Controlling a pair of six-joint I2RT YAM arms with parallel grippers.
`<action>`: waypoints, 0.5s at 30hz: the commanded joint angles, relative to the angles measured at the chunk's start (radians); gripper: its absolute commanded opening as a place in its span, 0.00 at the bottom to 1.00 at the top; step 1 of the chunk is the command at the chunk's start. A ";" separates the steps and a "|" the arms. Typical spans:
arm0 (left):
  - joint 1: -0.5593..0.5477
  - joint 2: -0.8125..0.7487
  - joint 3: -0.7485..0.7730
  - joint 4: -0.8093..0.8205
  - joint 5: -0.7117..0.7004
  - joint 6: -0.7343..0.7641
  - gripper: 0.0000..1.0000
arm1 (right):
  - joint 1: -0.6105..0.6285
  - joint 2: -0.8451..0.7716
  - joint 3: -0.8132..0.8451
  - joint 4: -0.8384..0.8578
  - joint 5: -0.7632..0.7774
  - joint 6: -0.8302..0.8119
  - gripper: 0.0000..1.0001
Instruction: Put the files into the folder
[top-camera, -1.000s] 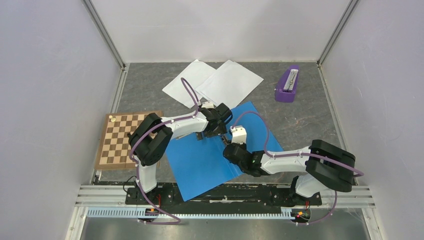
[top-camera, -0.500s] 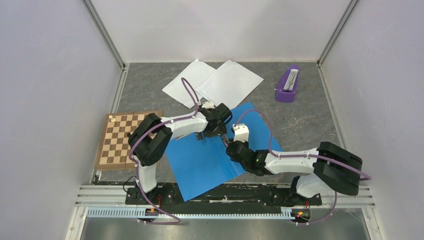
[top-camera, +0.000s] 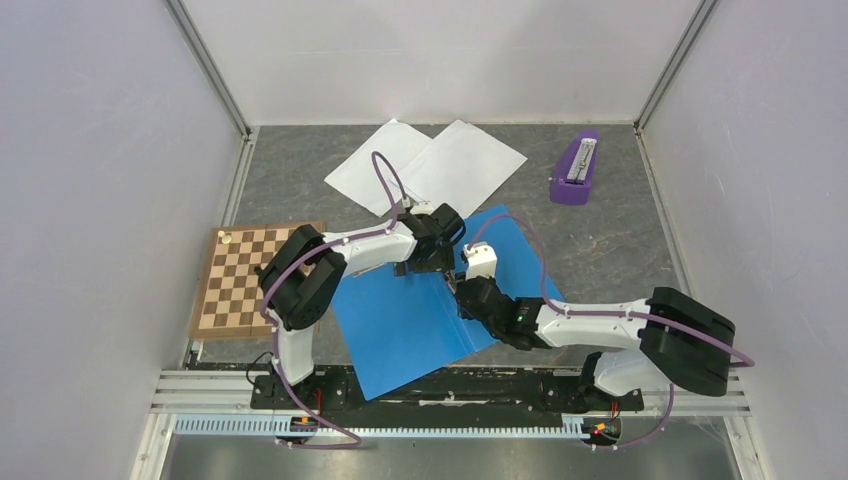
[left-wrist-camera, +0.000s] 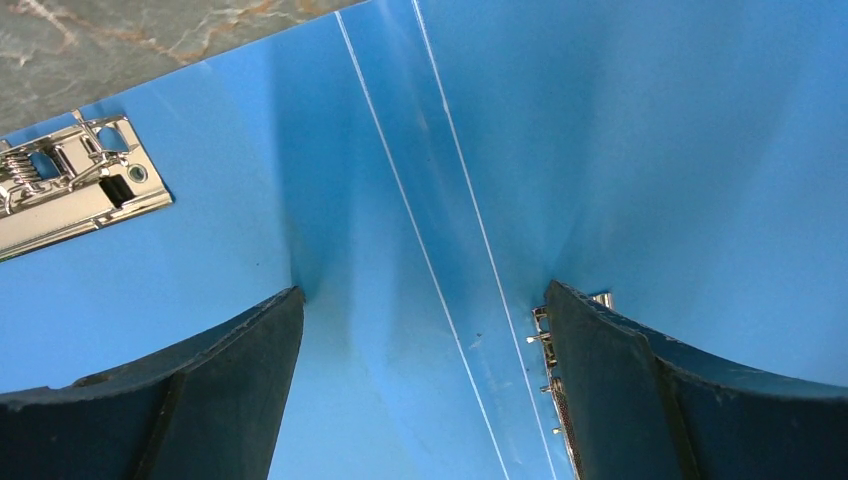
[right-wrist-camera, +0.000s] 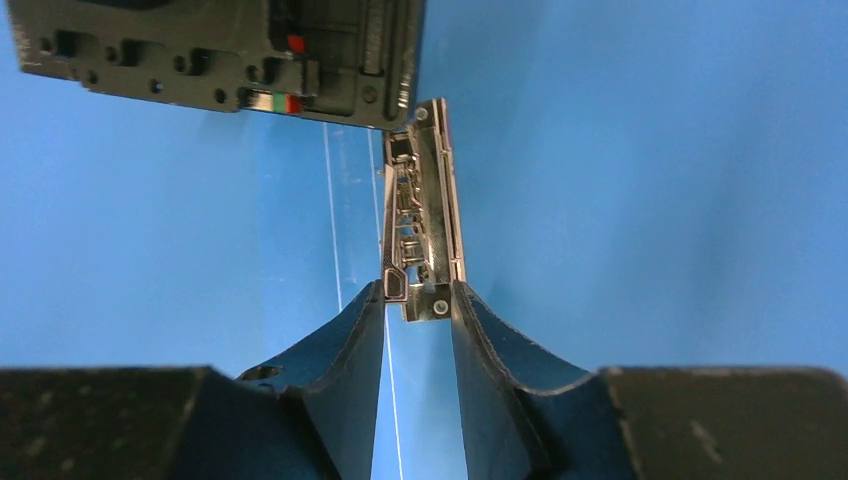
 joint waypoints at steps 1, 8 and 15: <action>-0.014 0.169 -0.057 0.079 0.204 0.097 0.96 | -0.007 -0.025 -0.006 -0.047 -0.021 -0.054 0.33; -0.051 0.176 -0.004 0.054 0.231 0.146 0.96 | -0.007 -0.087 -0.015 -0.037 -0.019 -0.069 0.35; -0.097 0.169 0.018 0.044 0.257 0.171 0.95 | -0.007 -0.172 -0.054 -0.040 -0.024 -0.058 0.36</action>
